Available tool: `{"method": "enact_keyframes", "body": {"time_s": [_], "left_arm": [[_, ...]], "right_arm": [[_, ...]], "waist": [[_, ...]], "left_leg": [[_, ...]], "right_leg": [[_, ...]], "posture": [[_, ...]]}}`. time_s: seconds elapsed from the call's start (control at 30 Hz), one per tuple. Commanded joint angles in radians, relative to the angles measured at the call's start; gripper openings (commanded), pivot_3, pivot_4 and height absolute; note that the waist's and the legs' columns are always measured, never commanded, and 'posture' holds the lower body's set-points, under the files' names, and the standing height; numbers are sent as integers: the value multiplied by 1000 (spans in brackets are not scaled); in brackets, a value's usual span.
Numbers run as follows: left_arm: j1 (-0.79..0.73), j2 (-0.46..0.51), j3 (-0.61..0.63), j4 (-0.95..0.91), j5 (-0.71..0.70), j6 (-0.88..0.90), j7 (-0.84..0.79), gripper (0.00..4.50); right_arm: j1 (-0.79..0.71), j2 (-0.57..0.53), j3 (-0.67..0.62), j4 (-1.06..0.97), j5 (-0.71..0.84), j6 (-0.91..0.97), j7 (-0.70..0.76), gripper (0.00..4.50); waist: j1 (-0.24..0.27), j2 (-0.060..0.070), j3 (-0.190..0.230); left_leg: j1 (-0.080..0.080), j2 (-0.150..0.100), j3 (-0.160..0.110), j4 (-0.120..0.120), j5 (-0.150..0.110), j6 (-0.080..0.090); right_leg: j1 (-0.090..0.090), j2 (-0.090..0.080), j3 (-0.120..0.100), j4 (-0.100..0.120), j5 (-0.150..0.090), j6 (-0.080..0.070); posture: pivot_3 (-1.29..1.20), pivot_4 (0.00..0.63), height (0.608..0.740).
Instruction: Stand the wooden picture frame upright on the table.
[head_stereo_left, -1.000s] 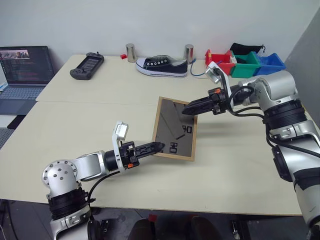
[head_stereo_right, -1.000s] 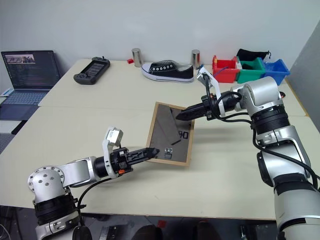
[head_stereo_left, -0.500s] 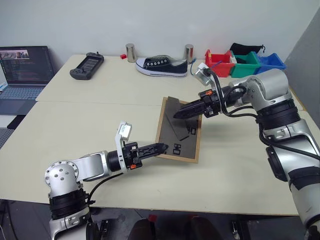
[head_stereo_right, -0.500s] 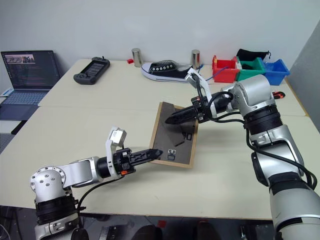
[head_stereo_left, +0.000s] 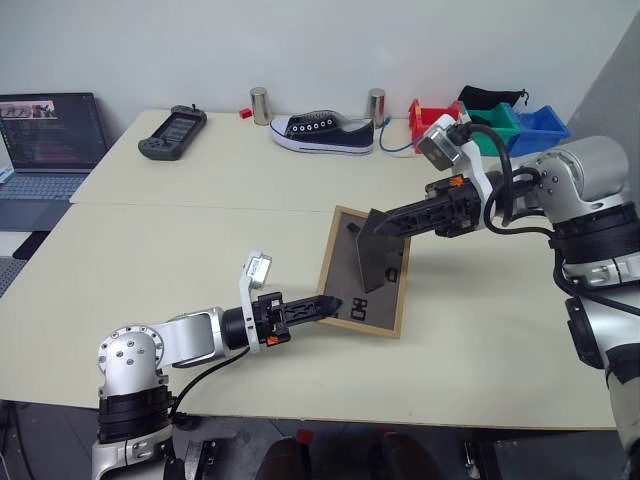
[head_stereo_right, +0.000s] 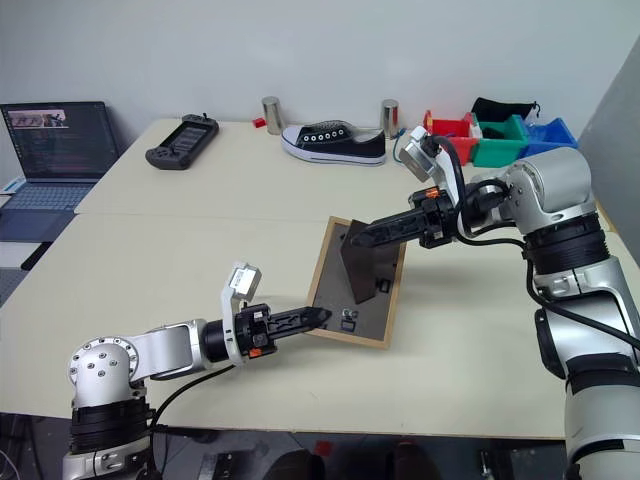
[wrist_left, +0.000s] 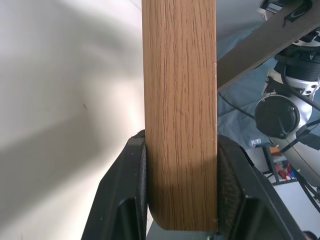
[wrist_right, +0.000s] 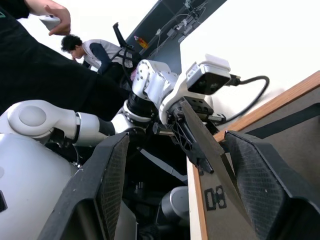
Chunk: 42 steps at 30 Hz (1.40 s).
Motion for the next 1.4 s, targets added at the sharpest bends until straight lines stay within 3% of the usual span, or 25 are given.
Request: {"method": "enact_keyframes", "body": {"time_s": [0.03,0.27,0.4,0.53,0.63,0.7,0.77,0.83,0.93,1.03,1.13,1.4], "left_arm": [[-4,32,5,-5,-81,-51,8,1321],[65,135,-43,-58,-295,-121,86,1321],[74,204,-67,-23,-442,-203,156,1321],[58,224,-58,-10,-459,-236,162,1321],[64,206,-51,-17,-459,-247,161,1321],[69,181,-45,-16,-459,-255,174,1321],[80,173,-49,-23,-459,-254,178,1321],[90,152,-50,-34,-459,-258,187,1321],[98,119,-53,-58,-459,-275,205,1321],[108,35,-42,-96,-459,-324,271,1321],[112,-13,-31,-136,-459,-355,315,1321],[143,-58,-26,-206,-459,-401,370,1321]], "right_arm": [[68,-101,54,-27,-71,-167,81,3223],[145,-308,104,-59,-69,-344,106,3223],[227,-380,64,-149,-162,-577,82,3223],[495,-497,-24,-354,-227,-929,77,3223],[646,-409,-135,-435,-237,-1180,-23,3223],[687,-250,-202,-387,-329,-1568,-158,3223],[663,-111,-257,-276,-413,-1909,-267,3223],[625,-19,-282,-164,-431,-2210,-279,3223],[582,38,-262,-35,-453,-2501,-306,3223],[516,110,-229,108,-495,-2724,-366,3223],[488,106,-184,208,-553,-2873,-412,3223],[474,40,-207,390,-721,-2929,-543,3223]], "waist": [[0,0,0],[2,0,0],[-1,0,1],[10,0,1],[10,-1,1],[3,-1,0],[-6,-1,1],[-11,0,1],[-4,0,2],[-1,0,2],[2,1,2],[4,1,2]], "left_leg": [[0,0,0,0,0,0],[-1,0,0,0,0,0],[0,0,0,0,0,0],[-1,0,-1,0,0,0],[-1,0,-2,0,0,0],[-1,0,-2,1,0,0],[1,1,-1,1,0,0],[4,2,-1,0,0,0],[5,2,-1,1,0,0],[6,1,-3,1,0,0],[16,1,-4,-1,0,0],[21,1,-9,-2,0,0]], "right_leg": [[0,0,0,0,0,0],[0,0,0,-1,0,0],[0,0,1,-2,0,0],[0,0,0,-2,0,0],[2,0,-1,-4,0,0],[2,1,-1,-4,0,0],[2,1,1,-2,0,0],[4,4,2,-1,0,0],[5,4,1,-1,0,0],[9,2,-1,-4,0,0],[22,2,-3,-10,0,0],[31,1,-7,-16,0,0]], "posture": [[0,150,740],[0,150,740],[0,150,740],[0,150,740],[0,150,740],[0,150,740],[0,150,740],[0,150,740],[0,150,740],[0,150,740],[0,150,740],[0,150,740]]}}
